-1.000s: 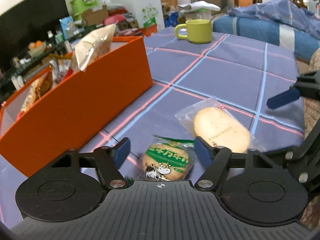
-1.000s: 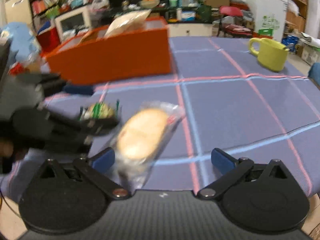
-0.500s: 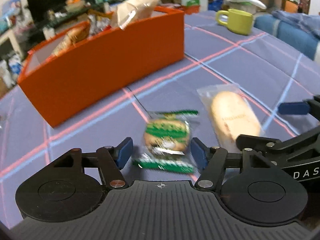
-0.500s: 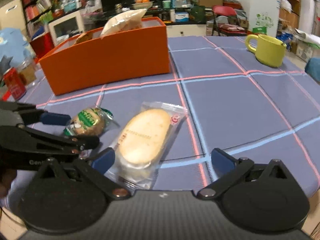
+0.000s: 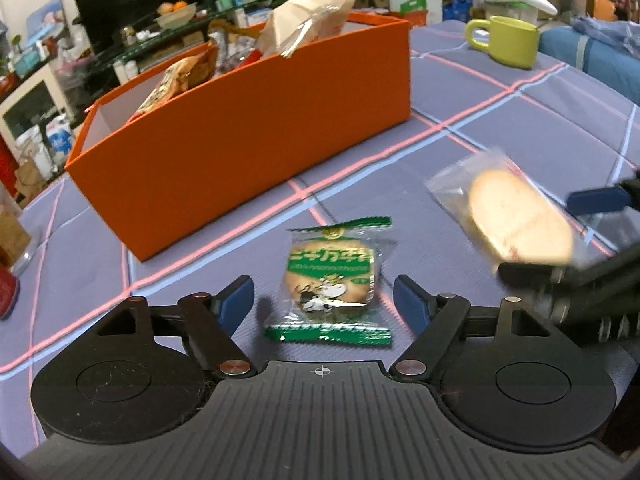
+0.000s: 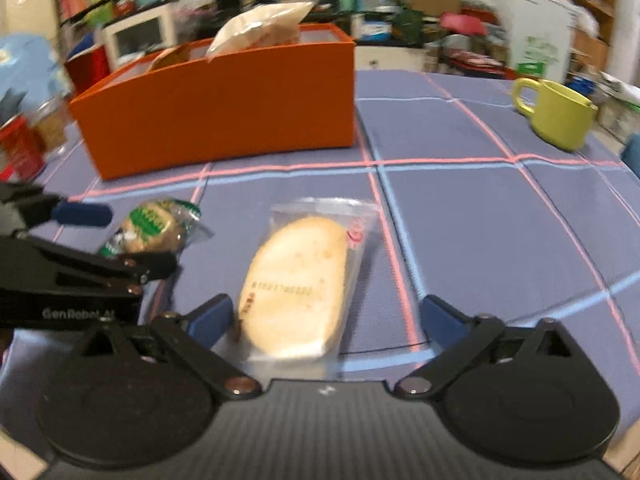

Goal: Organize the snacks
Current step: 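Grasp the green cow-print cookie packet with the left gripper while the right grasps the bread packet, then carry both packets over the orange box and open both grippers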

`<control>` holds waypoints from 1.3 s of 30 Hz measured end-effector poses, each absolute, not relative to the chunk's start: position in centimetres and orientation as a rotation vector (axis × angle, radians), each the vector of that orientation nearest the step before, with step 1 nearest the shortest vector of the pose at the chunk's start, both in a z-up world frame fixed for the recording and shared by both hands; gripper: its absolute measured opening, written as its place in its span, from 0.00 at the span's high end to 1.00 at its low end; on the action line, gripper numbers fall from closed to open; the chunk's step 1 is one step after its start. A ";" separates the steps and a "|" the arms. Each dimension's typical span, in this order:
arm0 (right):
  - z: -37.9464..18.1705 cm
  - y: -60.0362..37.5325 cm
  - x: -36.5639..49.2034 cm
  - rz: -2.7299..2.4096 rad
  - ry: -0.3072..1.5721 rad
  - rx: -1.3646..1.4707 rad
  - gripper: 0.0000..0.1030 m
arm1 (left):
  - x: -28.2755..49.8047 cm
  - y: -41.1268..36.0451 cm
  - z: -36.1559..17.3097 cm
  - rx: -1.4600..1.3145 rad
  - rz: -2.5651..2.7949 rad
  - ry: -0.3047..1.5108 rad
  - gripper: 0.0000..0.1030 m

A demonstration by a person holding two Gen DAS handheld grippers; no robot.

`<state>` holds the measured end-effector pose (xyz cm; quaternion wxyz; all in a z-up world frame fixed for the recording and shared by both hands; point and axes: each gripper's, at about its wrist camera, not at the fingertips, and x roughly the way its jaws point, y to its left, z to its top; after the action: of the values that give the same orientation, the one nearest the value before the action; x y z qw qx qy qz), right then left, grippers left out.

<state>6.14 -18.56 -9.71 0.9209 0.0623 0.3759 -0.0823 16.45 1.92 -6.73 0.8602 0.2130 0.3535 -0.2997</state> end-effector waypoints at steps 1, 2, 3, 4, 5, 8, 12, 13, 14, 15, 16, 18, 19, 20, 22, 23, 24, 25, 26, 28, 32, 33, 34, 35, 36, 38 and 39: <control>-9.4 -19.2 6.1 -0.149 0.779 0.121 0.44 | 16.4 1.8 -6.6 0.445 -0.633 0.739 0.37; -9.0 -19.8 6.2 -0.125 0.787 0.117 0.48 | 16.4 1.7 -6.5 0.439 -0.635 0.736 0.37; -8.7 -20.3 6.5 -0.111 0.805 0.111 0.48 | 16.4 1.6 -6.4 0.429 -0.637 0.735 0.37; -8.5 -20.8 6.8 -0.095 0.819 0.118 0.48 | 16.4 1.6 -6.3 0.419 -0.637 0.737 0.38; -8.5 -21.3 7.1 -0.083 0.828 0.131 0.48 | 16.4 1.5 -6.3 0.407 -0.634 0.739 0.38; -8.6 -21.8 7.6 -0.060 0.828 0.155 0.37 | 16.6 1.3 -6.4 0.394 -0.629 0.744 0.38; -9.1 -21.1 7.9 -0.052 0.801 0.147 0.18 | 16.9 1.0 -7.0 0.399 -0.616 0.749 0.41; -9.2 -20.8 8.1 -0.054 0.795 0.137 0.17 | 17.0 1.0 -7.0 0.384 -0.617 0.752 0.45; -9.3 -20.6 8.2 -0.058 0.791 0.123 0.18 | 17.3 1.0 -7.0 0.366 -0.614 0.758 0.56; -9.4 -20.4 8.3 -0.066 0.787 0.101 0.22 | 17.5 1.1 -6.9 0.345 -0.608 0.768 0.63; -9.4 -20.1 8.3 -0.075 0.784 0.075 0.34 | 17.7 1.2 -6.9 0.323 -0.610 0.781 0.69; -8.9 -20.0 8.4 -0.067 0.786 0.058 0.45 | 17.9 1.2 -6.8 0.298 -0.601 0.800 0.69; -8.8 -20.1 8.4 -0.059 0.794 0.068 0.45 | 17.9 1.1 -6.7 0.301 -0.597 0.804 0.70; -8.8 -20.4 8.3 -0.058 0.794 0.081 0.45 | 17.8 1.0 -6.6 0.307 -0.592 0.804 0.70; -8.6 -20.8 8.1 -0.057 0.795 0.110 0.45 | 17.4 0.9 -6.2 0.310 -0.565 0.782 0.70; -8.5 -21.0 7.9 -0.055 0.793 0.129 0.45 | 17.3 0.9 -5.8 0.306 -0.550 0.770 0.70; -8.3 -21.1 7.7 -0.057 0.788 0.136 0.45 | 17.3 1.1 -5.4 0.297 -0.536 0.761 0.70; -8.1 -21.1 7.6 -0.061 0.778 0.136 0.45 | 17.3 1.2 -5.0 0.283 -0.517 0.755 0.70; -7.8 -21.1 7.3 -0.063 0.766 0.136 0.45 | 17.4 1.3 -4.7 0.267 -0.489 0.752 0.70; -7.2 -21.1 7.0 -0.062 0.746 0.145 0.45 | 17.7 1.6 -4.3 0.239 -0.435 0.758 0.70; -6.5 -20.9 6.8 -0.066 0.718 0.158 0.45 | 18.2 2.3 -4.0 0.196 -0.352 0.780 0.70; -6.3 -20.8 6.7 -0.063 0.710 0.157 0.45 | 18.3 2.5 -3.9 0.190 -0.339 0.785 0.70; -6.0 -20.6 6.6 -0.059 0.702 0.152 0.45 | 18.3 2.6 -3.9 0.187 -0.328 0.787 0.70; -5.8 -20.4 6.5 -0.057 0.691 0.143 0.45 | 18.4 2.7 -3.9 0.183 -0.317 0.790 0.70; -5.6 -20.1 6.5 -0.053 0.683 0.133 0.44 | 18.5 2.7 -3.9 0.181 -0.309 0.792 0.70; -5.5 -19.9 6.5 -0.046 0.674 0.128 0.44 | 18.5 2.8 -4.0 0.178 -0.294 0.797 0.70; -5.5 -19.9 6.6 -0.042 0.675 0.129 0.44 | 18.5 2.9 -4.0 0.177 -0.288 0.798 0.70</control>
<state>6.62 -19.86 -5.48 0.9414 0.0633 0.3308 -0.0207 18.52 2.88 -3.95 0.9075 0.0857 0.3868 -0.1396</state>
